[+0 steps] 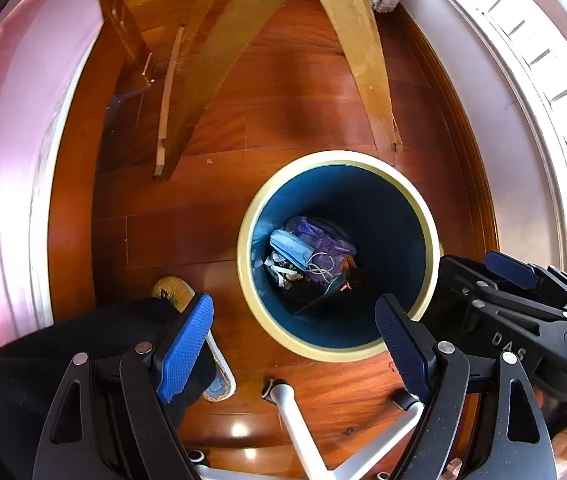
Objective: Collect trash
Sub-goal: 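Raise both tools back over the table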
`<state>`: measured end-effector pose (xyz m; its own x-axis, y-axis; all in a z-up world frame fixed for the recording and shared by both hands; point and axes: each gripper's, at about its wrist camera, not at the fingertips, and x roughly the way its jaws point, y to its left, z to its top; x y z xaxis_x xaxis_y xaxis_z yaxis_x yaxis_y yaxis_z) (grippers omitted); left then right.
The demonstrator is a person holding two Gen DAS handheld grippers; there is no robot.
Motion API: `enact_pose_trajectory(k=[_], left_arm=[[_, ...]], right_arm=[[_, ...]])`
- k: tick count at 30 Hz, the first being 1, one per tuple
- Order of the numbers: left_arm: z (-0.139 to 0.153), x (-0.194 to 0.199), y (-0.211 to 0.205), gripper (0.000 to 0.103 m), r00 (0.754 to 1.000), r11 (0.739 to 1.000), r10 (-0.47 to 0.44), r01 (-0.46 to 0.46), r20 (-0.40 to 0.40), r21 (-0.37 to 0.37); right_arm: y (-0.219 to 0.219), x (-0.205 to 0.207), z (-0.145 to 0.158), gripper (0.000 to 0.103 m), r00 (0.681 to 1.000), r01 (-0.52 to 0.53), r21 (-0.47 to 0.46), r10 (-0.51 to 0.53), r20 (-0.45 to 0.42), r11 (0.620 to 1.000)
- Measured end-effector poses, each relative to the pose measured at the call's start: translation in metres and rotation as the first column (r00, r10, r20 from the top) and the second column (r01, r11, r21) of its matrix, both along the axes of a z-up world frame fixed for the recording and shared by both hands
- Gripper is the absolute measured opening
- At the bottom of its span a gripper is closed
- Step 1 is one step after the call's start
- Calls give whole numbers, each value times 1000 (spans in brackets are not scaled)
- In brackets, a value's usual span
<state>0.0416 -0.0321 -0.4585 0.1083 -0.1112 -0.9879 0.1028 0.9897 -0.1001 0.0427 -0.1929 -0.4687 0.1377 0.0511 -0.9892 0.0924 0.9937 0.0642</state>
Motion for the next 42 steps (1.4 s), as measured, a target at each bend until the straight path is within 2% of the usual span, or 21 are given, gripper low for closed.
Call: enact_pose_trajectory(k=[6, 11, 18, 22, 27, 31, 33, 36, 42], left_arm=[[28, -14, 14, 85, 999, 999, 41, -40, 33, -27], [71, -32, 20, 85, 992, 999, 20, -15, 125, -42], [159, -52, 33, 85, 973, 990, -25, 56, 231, -127], [219, -49, 46, 85, 954, 987, -27, 72, 299, -141], [291, -30, 66, 86, 925, 988, 15, 44, 379, -148], [343, -5, 82, 89, 899, 986, 60, 15, 434, -167], [365, 7, 83, 89, 886, 988, 56, 18, 460, -155], [396, 32, 82, 89, 872, 992, 42, 22, 487, -125], [447, 92, 60, 89, 856, 988, 40, 42, 515, -146]], right_arm=[[-8, -15, 31, 58, 999, 48, 6, -49, 8, 999], [-5, -33, 75, 58, 1000, -7, 23, 7, 20, 1000], [2, -50, 159, 58, 989, -117, 26, 114, 99, 993], [4, -50, 214, 58, 972, -163, 24, 156, 173, 986], [11, -40, 289, 58, 935, -220, 24, 204, 291, 975], [13, -24, 344, 58, 897, -236, 14, 212, 387, 972], [11, -12, 368, 58, 877, -236, -3, 214, 431, 972], [1, 14, 395, 58, 856, -206, -28, 194, 479, 978], [-29, 69, 420, 58, 840, -146, -34, 142, 523, 989]])
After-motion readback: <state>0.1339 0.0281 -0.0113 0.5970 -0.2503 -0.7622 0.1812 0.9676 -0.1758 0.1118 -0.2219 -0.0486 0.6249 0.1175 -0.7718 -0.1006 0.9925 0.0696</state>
